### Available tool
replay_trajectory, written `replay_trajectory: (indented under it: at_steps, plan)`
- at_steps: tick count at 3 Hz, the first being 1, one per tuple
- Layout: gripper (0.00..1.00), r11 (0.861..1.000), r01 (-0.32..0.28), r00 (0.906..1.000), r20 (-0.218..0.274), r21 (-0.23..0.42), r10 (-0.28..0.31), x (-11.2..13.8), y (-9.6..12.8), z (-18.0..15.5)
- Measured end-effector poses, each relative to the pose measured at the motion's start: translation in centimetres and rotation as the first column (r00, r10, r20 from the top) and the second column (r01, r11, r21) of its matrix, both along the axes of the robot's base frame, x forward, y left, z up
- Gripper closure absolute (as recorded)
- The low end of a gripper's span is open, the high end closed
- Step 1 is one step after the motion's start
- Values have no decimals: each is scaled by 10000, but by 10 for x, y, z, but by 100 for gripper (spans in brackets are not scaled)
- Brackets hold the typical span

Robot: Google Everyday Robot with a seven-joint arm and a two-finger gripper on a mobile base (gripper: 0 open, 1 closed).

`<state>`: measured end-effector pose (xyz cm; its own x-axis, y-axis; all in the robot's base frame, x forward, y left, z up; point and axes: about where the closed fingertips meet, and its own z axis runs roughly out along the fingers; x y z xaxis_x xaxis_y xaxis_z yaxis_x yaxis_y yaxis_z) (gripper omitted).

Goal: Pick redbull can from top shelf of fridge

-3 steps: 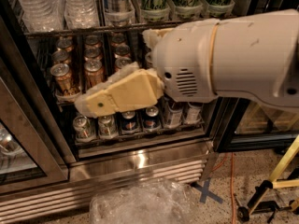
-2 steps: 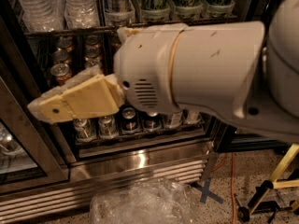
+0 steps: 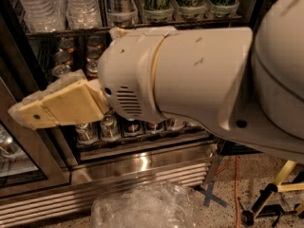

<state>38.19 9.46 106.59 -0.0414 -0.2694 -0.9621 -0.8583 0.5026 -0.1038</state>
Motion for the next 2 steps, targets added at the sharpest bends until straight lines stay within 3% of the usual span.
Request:
replay_trajectory:
  at_steps: [2]
  plan:
    - [0,9997,124,9999,71,202,-125,5,3,-6]
